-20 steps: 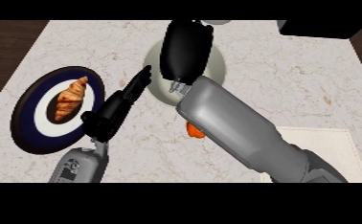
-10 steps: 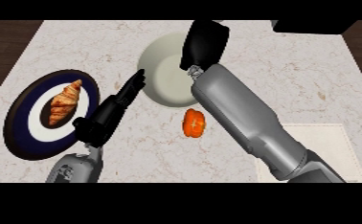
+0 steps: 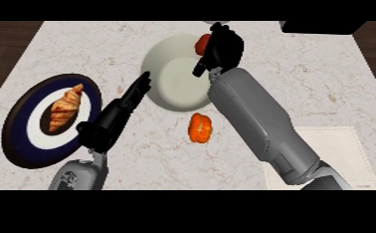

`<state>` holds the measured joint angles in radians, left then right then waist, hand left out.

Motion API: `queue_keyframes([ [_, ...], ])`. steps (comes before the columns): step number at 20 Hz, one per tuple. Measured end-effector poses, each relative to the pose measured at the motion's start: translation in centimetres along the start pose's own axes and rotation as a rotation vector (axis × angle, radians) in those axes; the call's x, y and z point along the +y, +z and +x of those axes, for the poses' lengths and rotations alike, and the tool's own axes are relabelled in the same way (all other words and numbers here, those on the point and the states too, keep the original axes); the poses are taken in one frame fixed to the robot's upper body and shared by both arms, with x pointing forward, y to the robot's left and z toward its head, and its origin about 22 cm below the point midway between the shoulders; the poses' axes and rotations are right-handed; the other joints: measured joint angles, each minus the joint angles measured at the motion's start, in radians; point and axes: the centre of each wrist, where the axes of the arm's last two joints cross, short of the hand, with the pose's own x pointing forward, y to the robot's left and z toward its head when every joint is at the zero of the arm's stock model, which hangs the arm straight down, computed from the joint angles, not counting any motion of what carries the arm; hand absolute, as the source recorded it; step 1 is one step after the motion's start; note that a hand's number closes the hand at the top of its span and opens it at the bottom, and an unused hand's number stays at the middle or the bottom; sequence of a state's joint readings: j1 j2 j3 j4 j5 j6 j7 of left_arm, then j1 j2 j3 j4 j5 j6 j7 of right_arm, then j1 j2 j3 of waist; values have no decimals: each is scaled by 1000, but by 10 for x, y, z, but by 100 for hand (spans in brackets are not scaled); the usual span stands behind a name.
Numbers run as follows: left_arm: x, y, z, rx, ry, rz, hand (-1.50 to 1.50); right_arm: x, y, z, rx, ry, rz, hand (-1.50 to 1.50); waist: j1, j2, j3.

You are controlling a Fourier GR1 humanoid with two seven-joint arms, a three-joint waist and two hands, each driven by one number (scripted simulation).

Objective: Pick the bell pepper from the placemat and place it in the bowl

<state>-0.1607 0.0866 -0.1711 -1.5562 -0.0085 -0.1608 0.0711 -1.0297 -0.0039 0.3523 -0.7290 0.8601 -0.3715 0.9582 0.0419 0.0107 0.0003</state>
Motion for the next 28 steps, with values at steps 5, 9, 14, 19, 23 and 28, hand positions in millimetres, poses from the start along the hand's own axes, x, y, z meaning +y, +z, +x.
queue_keyframes([
  [5,0,0,4,-1,1,5,0,-2,-7,1,-11,-112,-93,-150,-10,-3,0],
  [9,5,2,2,9,-1,28,0,-15,-12,1,5,-246,-199,-150,-27,-8,0],
  [14,9,9,-4,19,-1,48,0,-28,-19,-19,77,-394,-264,-150,-50,-15,0],
  [19,18,14,-5,30,4,74,0,-32,-13,-67,135,-487,-327,-150,-73,-23,0],
  [23,16,19,-5,31,9,82,0,-42,4,-114,157,-547,-384,-150,-85,-26,0],
  [28,16,22,-5,29,7,85,0,-63,42,-179,178,-605,-415,-150,-85,-23,0],
])
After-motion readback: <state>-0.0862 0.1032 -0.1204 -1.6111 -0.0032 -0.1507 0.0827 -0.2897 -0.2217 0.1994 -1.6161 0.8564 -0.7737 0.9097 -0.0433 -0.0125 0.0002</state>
